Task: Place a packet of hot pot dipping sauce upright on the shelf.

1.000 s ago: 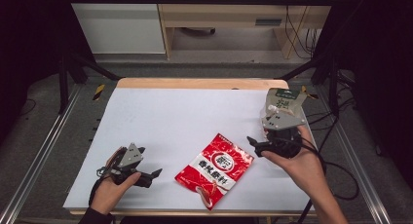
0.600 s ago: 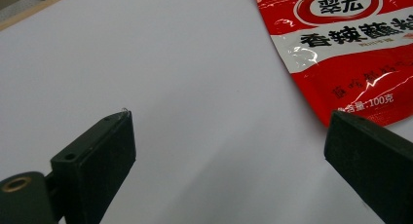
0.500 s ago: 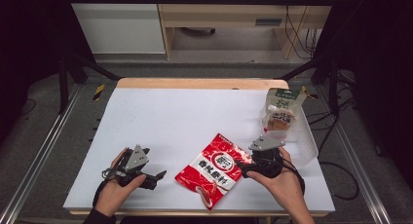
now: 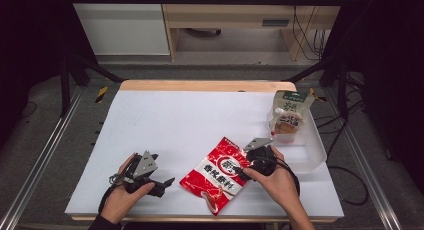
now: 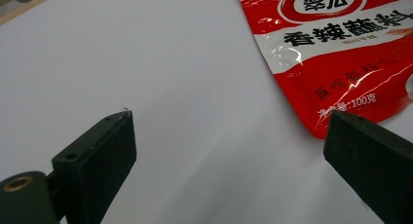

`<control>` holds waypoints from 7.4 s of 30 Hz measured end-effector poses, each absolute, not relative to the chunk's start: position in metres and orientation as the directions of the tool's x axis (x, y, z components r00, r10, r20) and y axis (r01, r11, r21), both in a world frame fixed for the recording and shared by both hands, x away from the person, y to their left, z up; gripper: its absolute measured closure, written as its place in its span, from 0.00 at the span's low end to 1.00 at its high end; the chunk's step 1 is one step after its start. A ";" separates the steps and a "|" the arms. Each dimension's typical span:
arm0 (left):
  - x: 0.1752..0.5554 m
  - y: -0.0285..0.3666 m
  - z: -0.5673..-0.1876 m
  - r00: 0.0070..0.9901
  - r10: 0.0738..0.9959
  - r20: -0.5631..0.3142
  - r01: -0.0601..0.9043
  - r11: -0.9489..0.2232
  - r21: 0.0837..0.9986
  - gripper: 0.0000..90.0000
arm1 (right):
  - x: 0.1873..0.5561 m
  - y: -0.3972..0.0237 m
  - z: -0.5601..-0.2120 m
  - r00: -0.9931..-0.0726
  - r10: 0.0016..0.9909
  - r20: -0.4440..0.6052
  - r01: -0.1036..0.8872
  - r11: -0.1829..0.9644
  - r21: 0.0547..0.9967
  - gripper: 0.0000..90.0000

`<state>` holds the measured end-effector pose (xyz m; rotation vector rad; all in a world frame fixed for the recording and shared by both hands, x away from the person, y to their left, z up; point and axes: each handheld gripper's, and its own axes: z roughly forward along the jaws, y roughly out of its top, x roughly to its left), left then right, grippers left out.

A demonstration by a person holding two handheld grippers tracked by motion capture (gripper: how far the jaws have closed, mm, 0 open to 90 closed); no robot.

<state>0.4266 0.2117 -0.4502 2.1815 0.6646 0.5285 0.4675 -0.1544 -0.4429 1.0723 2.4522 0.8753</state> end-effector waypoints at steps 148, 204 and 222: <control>0.468 0.220 -0.367 0.790 0.569 0.228 0.215 -0.606 0.766 0.17 | 0.467 -0.048 -0.328 -0.868 0.423 -0.259 0.106 0.669 0.736 1.00; 0.459 0.173 -0.339 0.924 0.316 0.216 0.067 -0.690 0.721 1.00 | 0.472 -0.067 -0.319 -0.941 0.247 -0.231 0.106 0.864 0.493 0.86; 0.458 0.185 -0.336 0.910 0.383 0.158 0.107 -0.586 0.803 0.65 | 0.470 -0.070 -0.311 -0.959 0.229 -0.169 0.117 0.859 0.499 1.00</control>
